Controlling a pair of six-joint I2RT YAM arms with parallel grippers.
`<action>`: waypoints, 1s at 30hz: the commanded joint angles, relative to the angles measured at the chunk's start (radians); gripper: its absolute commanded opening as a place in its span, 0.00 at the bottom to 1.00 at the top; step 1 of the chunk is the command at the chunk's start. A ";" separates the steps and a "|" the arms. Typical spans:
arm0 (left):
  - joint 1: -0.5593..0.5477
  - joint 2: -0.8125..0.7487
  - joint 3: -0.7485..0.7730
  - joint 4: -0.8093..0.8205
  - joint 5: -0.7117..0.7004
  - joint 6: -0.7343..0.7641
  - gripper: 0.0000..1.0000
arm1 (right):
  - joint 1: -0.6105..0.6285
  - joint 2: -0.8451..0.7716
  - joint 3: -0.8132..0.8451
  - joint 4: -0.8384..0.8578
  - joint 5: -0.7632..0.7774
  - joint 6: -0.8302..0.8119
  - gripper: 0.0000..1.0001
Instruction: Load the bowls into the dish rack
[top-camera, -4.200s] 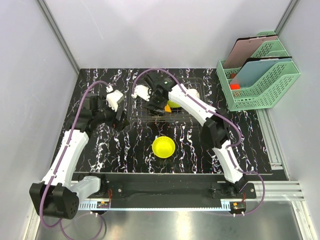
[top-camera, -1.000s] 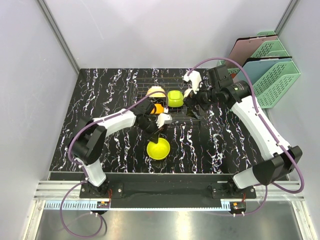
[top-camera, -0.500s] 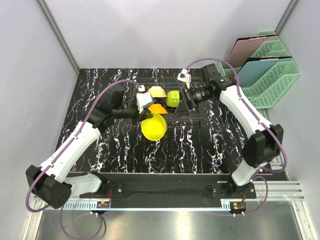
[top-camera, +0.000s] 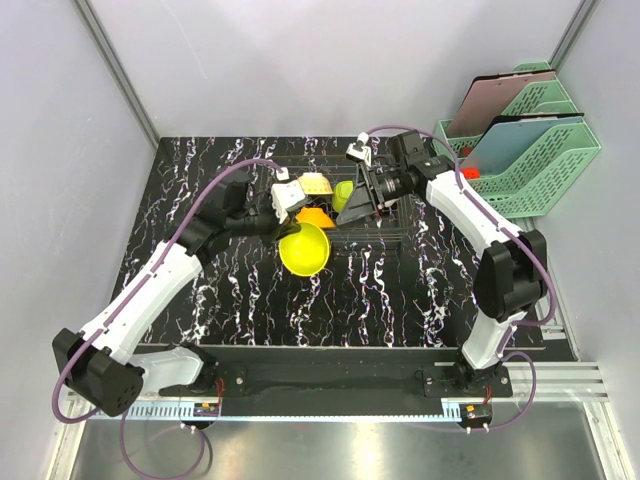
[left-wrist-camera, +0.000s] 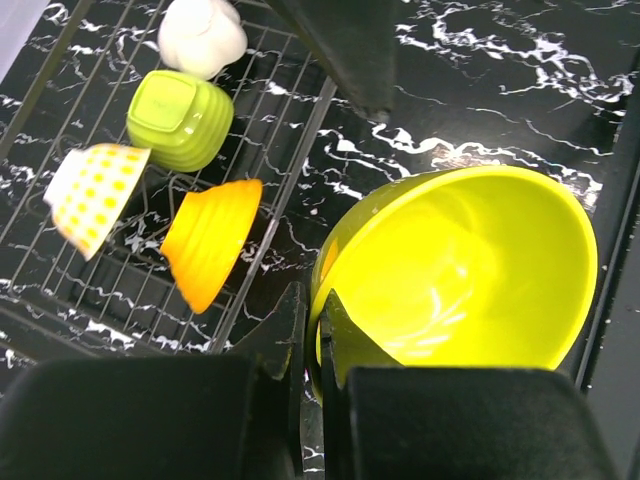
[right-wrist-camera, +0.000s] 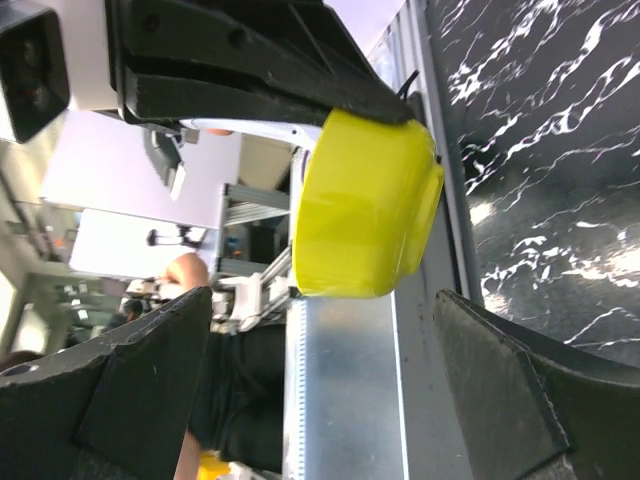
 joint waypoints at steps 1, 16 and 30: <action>-0.001 -0.002 0.047 0.061 -0.039 -0.025 0.00 | 0.024 0.012 -0.035 0.130 -0.065 0.109 1.00; -0.028 0.030 0.106 0.062 -0.034 -0.063 0.00 | 0.125 0.105 0.017 0.139 -0.069 0.113 1.00; -0.030 0.035 0.092 0.070 -0.037 -0.055 0.00 | 0.127 0.102 0.006 0.168 -0.213 0.135 0.50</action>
